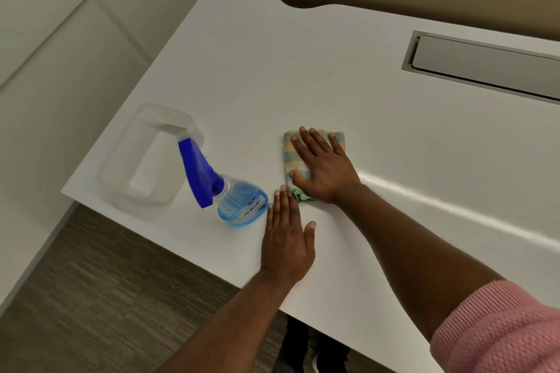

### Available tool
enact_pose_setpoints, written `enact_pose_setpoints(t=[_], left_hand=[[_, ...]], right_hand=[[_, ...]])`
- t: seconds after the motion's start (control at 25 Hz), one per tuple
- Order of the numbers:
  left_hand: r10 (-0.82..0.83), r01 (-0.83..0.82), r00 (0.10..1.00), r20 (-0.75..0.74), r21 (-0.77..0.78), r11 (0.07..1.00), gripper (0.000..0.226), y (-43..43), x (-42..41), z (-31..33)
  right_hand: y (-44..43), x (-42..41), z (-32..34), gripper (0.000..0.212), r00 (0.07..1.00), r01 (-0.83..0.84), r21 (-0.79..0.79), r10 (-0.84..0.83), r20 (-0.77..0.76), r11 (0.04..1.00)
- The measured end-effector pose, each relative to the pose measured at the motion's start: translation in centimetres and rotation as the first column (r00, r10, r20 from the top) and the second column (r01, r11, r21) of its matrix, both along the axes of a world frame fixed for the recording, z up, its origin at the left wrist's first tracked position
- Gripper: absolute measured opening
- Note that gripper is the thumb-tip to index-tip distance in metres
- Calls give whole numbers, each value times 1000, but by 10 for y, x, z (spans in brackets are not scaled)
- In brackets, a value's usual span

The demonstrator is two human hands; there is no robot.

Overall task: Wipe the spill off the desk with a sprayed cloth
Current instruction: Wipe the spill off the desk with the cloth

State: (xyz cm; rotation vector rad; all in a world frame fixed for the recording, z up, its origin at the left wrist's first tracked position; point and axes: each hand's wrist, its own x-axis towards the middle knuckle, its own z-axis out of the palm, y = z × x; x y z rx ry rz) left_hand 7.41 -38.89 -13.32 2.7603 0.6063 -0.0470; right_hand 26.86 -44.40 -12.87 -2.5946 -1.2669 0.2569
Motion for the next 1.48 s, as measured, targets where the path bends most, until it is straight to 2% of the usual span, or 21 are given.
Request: enact_pose_setpoints(t=[0.28,0.56,0.8,0.96,1.08,1.2,1.32,1.48], left_hand=[[-125,125,992,-18,46,991,74,0,76,-3],[-224,224,975,-17,63,973,74,-6,151,-11],[-238,237,971,13,68,969,74,-5,151,-12],[-247,243,968,35,88,966,74,-7,151,-13],[-257,250,966,36,142,958,72,-8,152,-10],[-337,321,940,61,183,929,67,-26,139,2],[-426,415,896,124,103,904,62,-68,101,14],[-434,436,900,45,-85,896,66,-123,40,27]], right_hand=[[-31,65,-1,80,967,256,25,-256,-11,966],[-135,109,-3,81,863,505,-28,-504,31,863],[-250,91,-1,82,700,714,-27,-712,57,700],[-267,46,0,82,644,765,-35,-764,32,643],[-244,-7,-1,83,707,707,-16,-707,16,707],[-217,-79,-4,84,795,607,1,-607,-18,795],[-208,-135,2,83,848,529,-23,-529,-37,849],[-228,-187,8,80,868,494,43,-488,-95,869]])
